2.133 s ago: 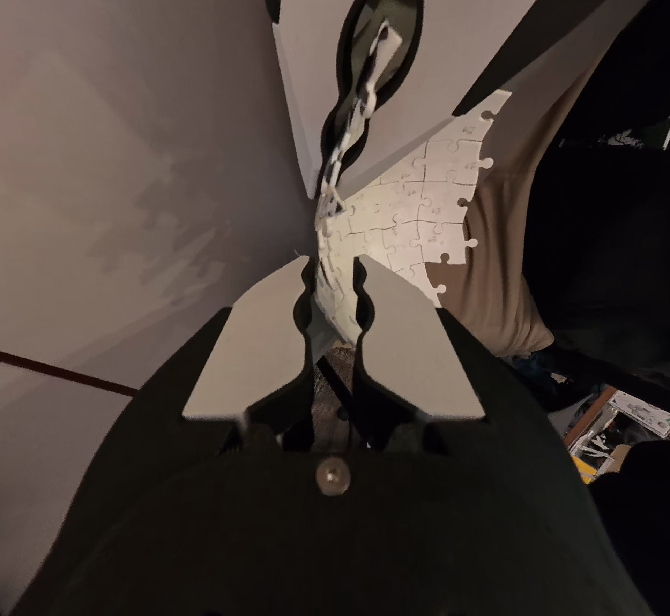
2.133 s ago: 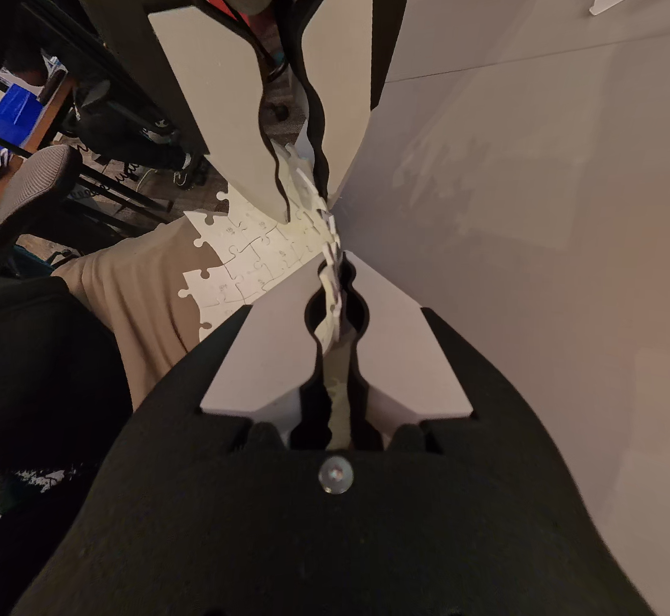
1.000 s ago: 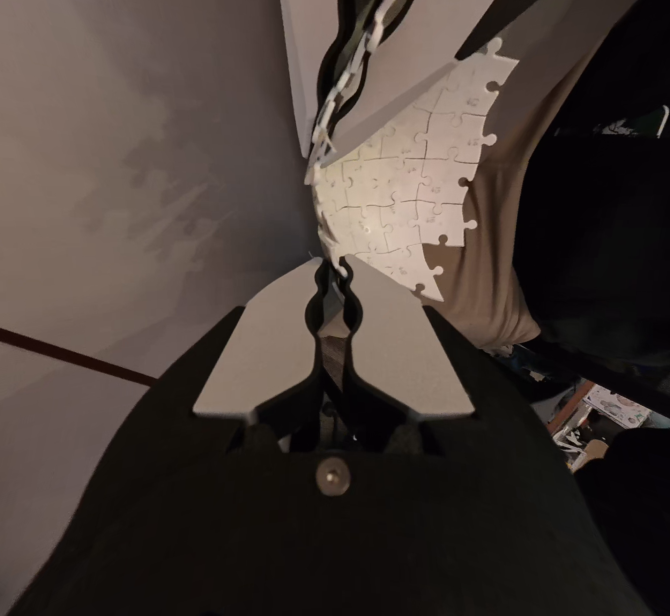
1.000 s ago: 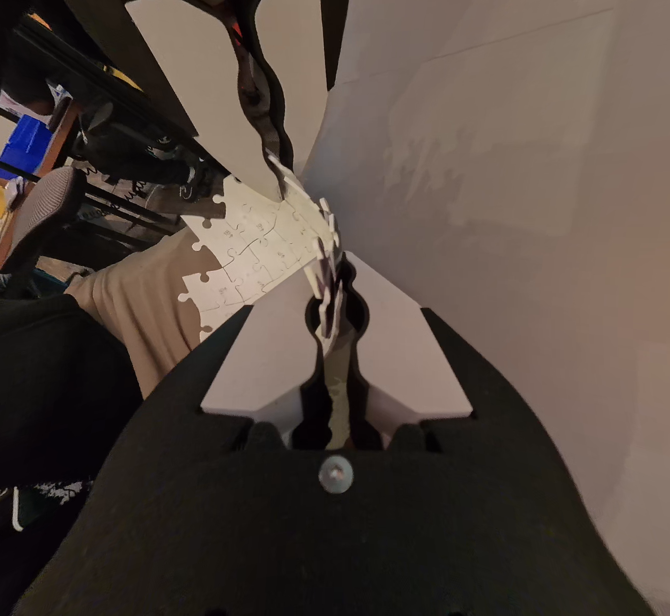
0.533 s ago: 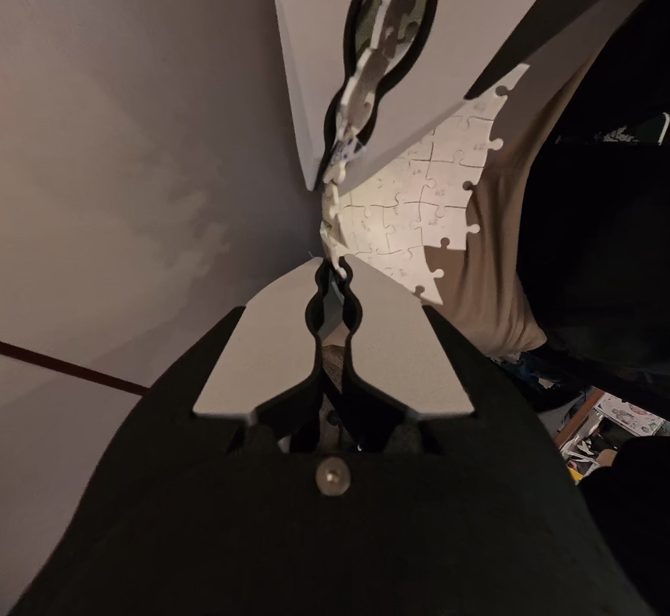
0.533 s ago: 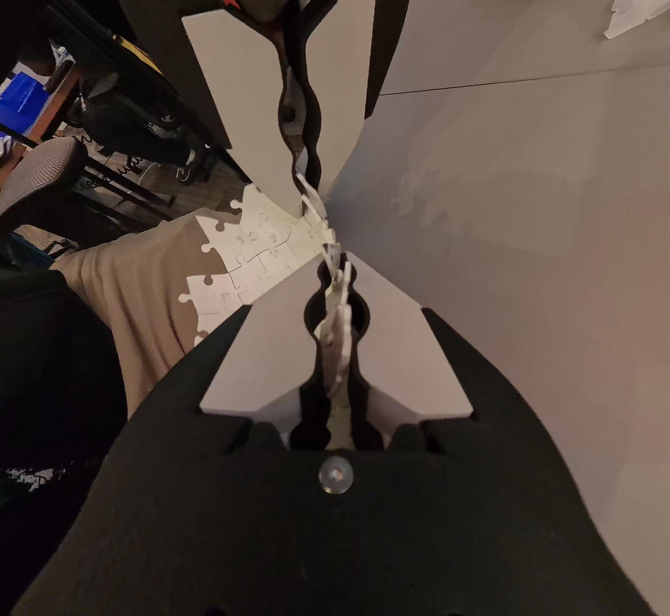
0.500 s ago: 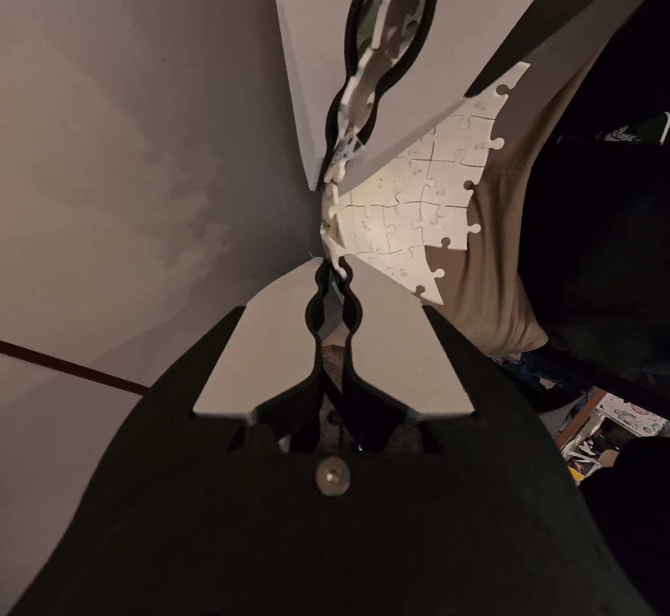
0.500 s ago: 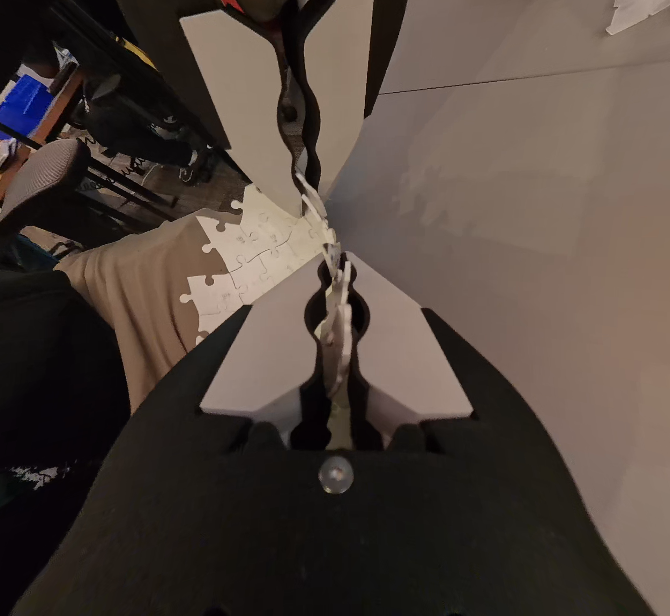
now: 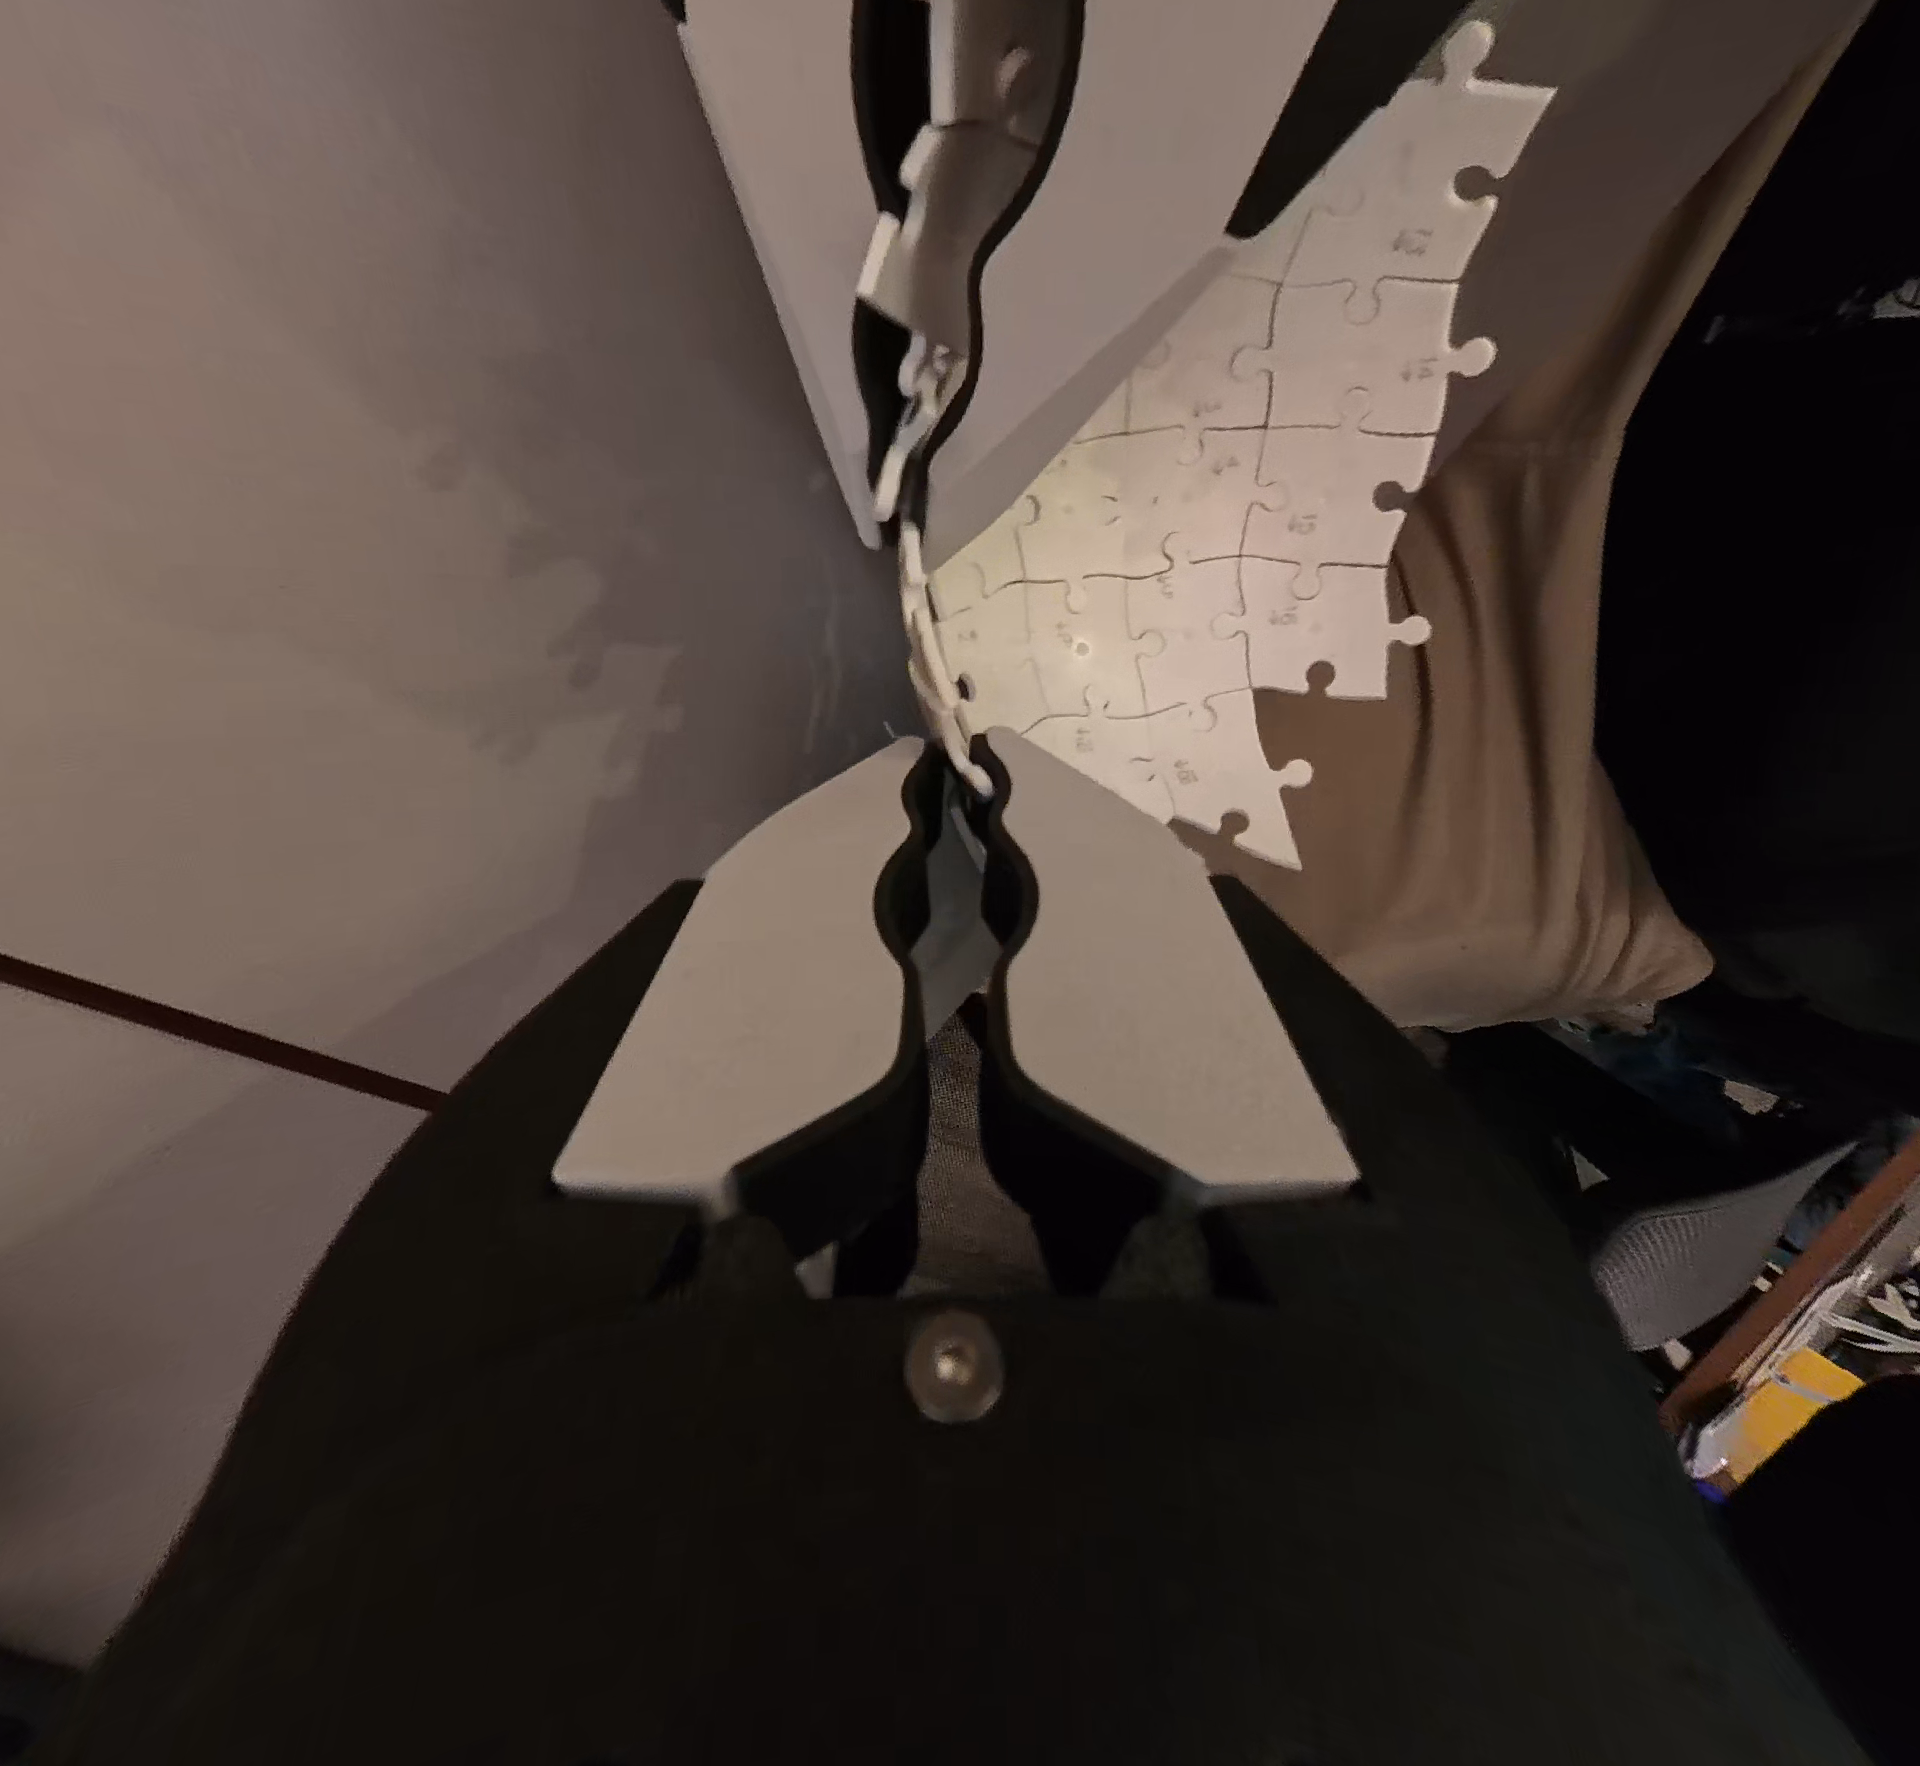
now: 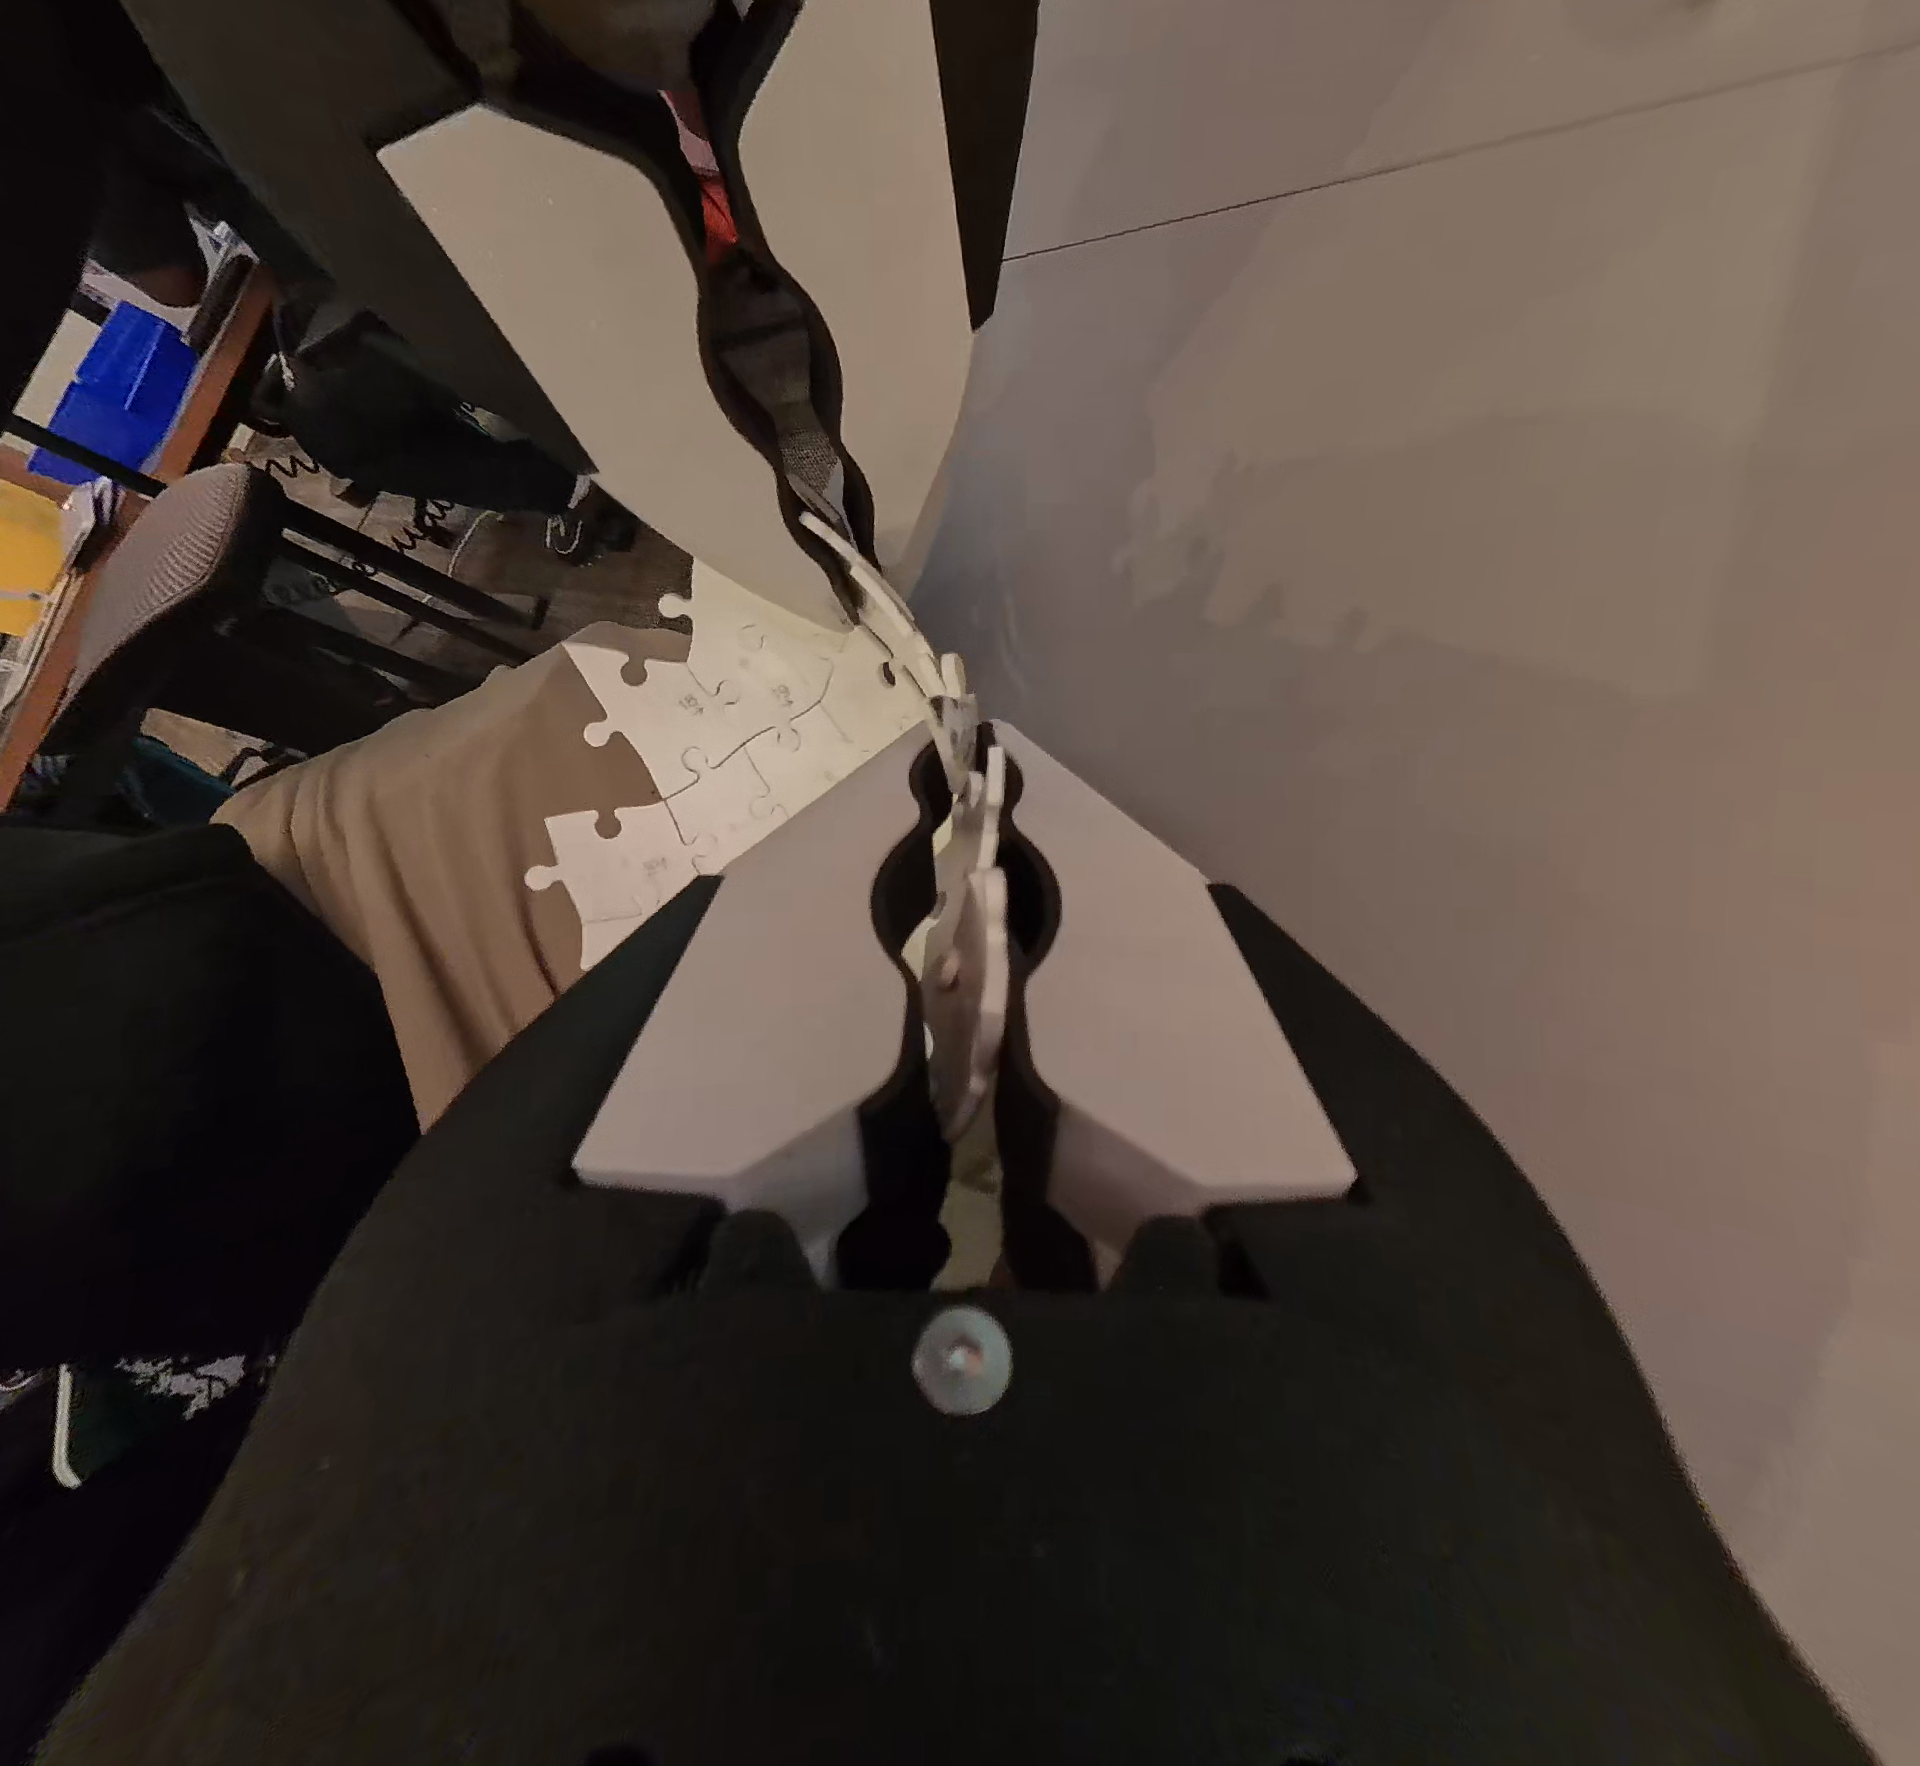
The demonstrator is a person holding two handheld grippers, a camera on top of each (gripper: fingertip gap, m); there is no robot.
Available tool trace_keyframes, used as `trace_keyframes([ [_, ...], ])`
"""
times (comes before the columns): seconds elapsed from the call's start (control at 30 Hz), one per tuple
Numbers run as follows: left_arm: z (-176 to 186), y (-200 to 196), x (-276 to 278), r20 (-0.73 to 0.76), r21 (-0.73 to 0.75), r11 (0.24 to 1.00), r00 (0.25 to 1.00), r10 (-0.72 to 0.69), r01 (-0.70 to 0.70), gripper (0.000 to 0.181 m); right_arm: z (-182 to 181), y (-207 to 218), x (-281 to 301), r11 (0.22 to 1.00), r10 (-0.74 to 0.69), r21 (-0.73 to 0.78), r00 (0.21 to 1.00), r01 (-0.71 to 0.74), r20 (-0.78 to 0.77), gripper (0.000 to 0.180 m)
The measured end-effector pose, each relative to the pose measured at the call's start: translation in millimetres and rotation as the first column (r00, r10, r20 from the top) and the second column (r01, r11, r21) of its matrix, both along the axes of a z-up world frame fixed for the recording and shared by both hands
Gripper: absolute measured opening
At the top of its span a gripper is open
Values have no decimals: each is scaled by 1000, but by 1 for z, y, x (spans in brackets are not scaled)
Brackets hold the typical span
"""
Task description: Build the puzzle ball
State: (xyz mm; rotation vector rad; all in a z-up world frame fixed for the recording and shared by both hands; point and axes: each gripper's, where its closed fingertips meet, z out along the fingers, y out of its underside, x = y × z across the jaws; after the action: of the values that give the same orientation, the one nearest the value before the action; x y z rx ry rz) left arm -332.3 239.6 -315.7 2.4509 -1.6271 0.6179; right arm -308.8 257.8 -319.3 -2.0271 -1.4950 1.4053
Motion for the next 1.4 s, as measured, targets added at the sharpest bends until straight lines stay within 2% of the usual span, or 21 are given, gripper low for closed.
trace_keyframes([
  [0.53,0,-4,2,75,-244,967,992,98,-77,5,-4,0,0,998,-10,65,1000,9,17,1],
  [0.9,-3,-9,0,13,-222,974,998,56,-52,13,-2,-6,1,999,32,1,999,-32,7,2],
  [1.17,-3,-10,5,14,-196,980,999,40,-37,6,-5,-15,4,995,92,-28,995,-91,36,18],
  [1.27,-3,-10,6,12,-198,979,999,45,-42,6,-8,-17,2,994,107,7,993,-107,59,8],
  [1.4,-3,-11,5,21,-184,982,999,35,-30,6,-8,-18,2,993,117,14,992,-118,57,4],
])
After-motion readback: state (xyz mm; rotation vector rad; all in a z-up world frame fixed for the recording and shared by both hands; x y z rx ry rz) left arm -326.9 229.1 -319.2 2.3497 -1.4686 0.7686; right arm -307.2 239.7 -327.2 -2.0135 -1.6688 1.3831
